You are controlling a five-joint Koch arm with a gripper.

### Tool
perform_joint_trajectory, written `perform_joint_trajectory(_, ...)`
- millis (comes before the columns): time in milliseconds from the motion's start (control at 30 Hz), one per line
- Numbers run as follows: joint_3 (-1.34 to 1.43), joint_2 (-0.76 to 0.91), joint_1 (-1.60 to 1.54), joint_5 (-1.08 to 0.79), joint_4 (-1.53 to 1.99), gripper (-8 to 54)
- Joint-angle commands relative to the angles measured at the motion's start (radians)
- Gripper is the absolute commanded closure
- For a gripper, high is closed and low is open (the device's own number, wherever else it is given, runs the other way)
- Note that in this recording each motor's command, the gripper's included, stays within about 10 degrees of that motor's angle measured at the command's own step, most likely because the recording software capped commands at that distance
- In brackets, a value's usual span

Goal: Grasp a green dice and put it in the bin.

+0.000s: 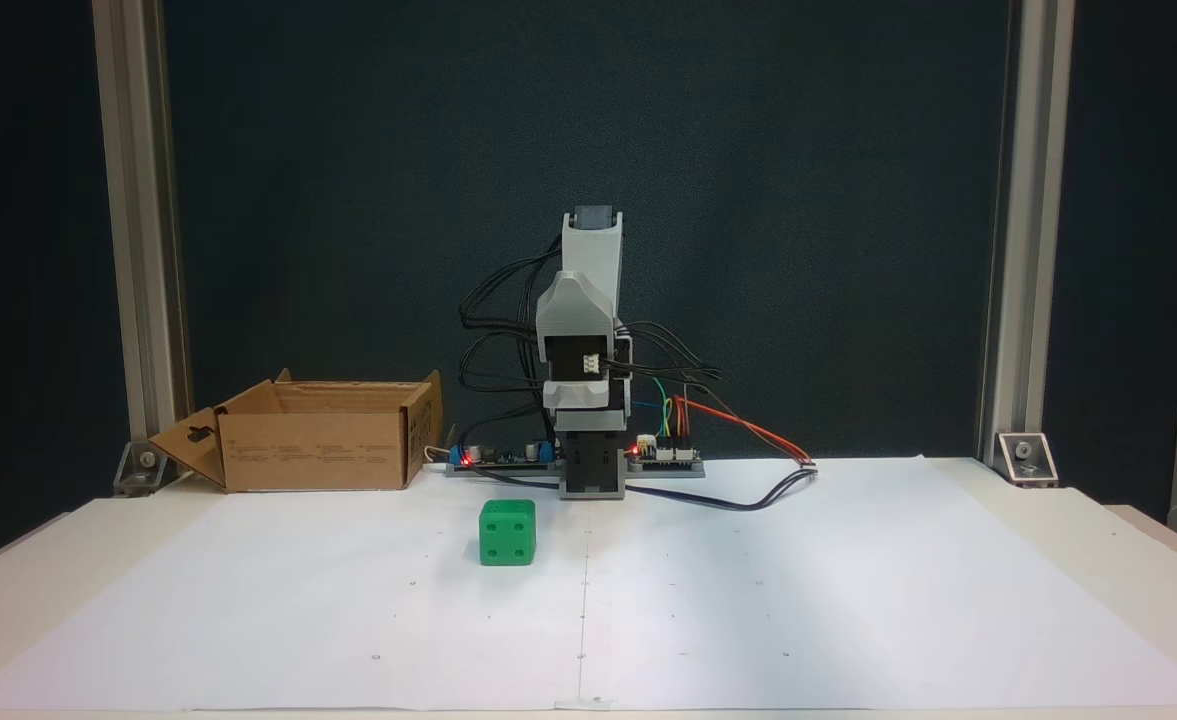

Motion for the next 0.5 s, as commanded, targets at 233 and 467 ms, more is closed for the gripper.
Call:
perform_joint_trajectory(233, 0.049, 0.109, 0.087, 0.031, -0.225, 0.9)
perform_joint_trajectory(467, 0.049, 0.109, 0.087, 0.031, -0.224, 0.9)
